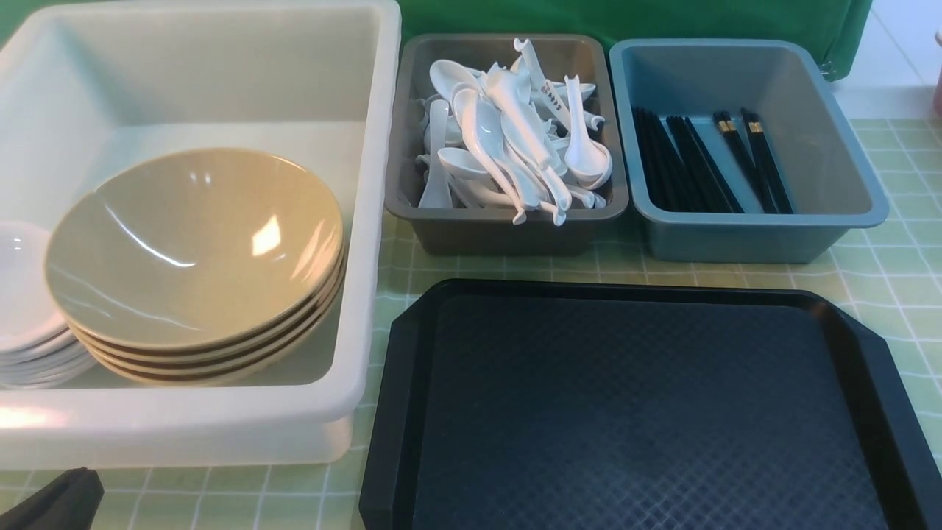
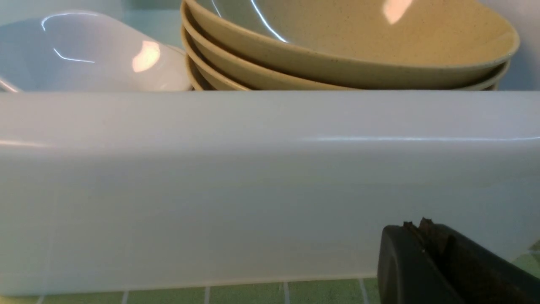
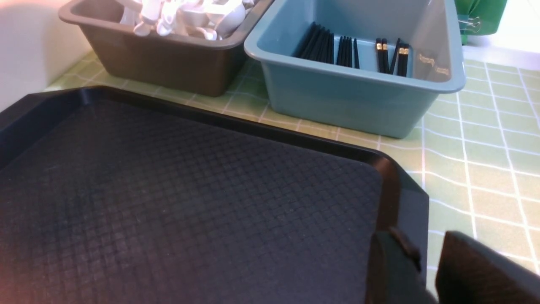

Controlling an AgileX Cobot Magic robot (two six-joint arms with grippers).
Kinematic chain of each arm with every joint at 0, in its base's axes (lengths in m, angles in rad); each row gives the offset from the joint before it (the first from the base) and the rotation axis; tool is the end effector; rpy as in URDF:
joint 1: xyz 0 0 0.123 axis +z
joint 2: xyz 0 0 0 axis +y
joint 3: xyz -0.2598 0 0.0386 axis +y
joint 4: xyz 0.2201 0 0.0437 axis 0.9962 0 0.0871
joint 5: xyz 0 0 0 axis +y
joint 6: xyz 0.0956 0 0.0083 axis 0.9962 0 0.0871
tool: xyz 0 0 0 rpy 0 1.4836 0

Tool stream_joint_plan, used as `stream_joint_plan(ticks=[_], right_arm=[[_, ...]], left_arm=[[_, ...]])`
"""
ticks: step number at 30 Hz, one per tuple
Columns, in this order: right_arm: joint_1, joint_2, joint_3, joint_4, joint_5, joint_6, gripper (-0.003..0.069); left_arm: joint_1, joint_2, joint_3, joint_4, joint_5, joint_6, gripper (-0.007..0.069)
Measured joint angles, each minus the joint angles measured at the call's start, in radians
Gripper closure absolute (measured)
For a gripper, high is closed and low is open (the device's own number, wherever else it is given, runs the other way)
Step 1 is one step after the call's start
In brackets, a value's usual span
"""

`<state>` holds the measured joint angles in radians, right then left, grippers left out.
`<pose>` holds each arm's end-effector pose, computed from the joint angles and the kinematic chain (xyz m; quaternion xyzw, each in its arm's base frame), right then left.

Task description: On green table put chopsticks spoon bowls plates into blue grey white boxes.

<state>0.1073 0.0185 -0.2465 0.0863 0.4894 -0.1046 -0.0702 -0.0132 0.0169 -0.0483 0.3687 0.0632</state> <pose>0.0393 0.0081 0.2422 -0.0649 0.7626 0.0409 0.6423 0.0518 -0.0053 0.1740 0.0405 0.7993 -0.0226 0.5992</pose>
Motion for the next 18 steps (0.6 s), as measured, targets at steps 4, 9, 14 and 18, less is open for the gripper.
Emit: stream_joint_plan(ticks=[4, 9, 14, 18], right_arm=[[-0.043, -0.023, 0.000, 0.000, 0.002, 0.000, 0.0475], [-0.095, -0.028, 0.000, 0.000, 0.002, 0.000, 0.0468], [-0.099, -0.028, 0.005, -0.011, 0.001, -0.048, 0.0465], [-0.099, -0.028, 0.066, -0.027, -0.022, -0.143, 0.0462]], left_arm=[[0.000, 0.000, 0.000, 0.000, -0.001, 0.000, 0.0626], [0.000, 0.000, 0.000, 0.000, -0.001, 0.000, 0.0626], [0.000, 0.000, 0.000, 0.000, -0.001, 0.000, 0.0626], [-0.001, 0.000, 0.000, 0.000, -0.001, 0.001, 0.0626]])
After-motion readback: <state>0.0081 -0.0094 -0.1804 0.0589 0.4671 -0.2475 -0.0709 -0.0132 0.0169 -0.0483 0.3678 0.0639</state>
